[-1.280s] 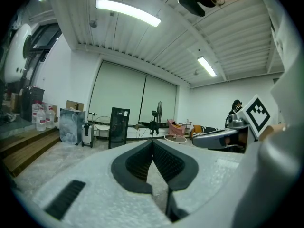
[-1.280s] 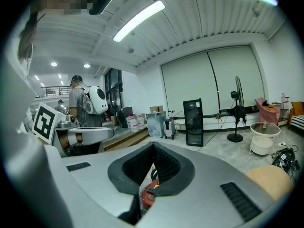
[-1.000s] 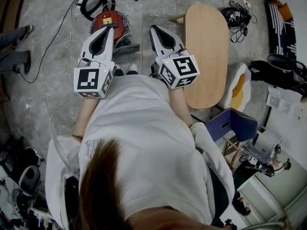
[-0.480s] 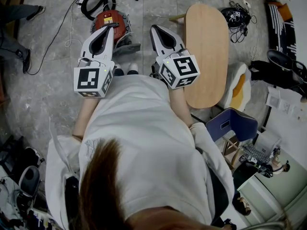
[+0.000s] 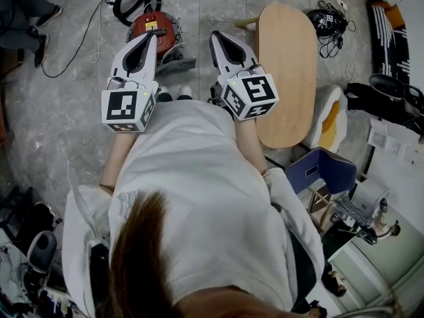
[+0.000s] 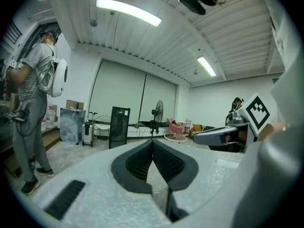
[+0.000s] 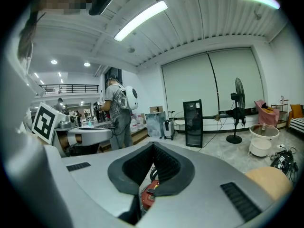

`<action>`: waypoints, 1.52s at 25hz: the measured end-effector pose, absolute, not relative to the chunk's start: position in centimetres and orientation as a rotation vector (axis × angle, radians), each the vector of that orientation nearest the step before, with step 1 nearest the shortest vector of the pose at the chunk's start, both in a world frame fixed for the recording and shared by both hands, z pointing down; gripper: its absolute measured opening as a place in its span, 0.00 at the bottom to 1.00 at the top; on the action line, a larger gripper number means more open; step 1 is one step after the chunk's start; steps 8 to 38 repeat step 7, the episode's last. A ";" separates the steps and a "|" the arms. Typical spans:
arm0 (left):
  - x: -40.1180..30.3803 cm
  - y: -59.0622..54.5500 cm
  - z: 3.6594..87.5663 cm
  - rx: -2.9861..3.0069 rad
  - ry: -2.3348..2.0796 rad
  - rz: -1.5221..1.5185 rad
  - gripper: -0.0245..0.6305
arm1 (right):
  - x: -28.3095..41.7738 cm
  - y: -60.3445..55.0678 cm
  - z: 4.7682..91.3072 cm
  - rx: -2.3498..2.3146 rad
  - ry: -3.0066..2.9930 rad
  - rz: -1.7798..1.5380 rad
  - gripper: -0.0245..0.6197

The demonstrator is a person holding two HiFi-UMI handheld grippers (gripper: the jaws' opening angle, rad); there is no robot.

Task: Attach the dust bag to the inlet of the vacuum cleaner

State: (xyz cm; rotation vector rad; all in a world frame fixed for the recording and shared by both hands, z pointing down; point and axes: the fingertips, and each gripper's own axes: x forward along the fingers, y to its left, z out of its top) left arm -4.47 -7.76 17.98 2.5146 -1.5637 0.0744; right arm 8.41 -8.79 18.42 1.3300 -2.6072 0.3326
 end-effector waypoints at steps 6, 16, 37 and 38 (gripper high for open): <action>-4.8 -9.1 17.2 2.502 -1.567 0.057 0.06 | 8.1 -10.0 17.4 1.321 -2.609 0.319 0.04; -4.9 -9.3 17.1 2.500 -1.569 0.053 0.06 | 7.9 -10.2 17.3 1.320 -2.611 0.316 0.04; -4.9 -9.3 17.1 2.500 -1.569 0.053 0.06 | 7.9 -10.2 17.3 1.320 -2.611 0.316 0.04; -4.9 -9.3 17.1 2.500 -1.569 0.053 0.06 | 7.9 -10.2 17.3 1.320 -2.611 0.316 0.04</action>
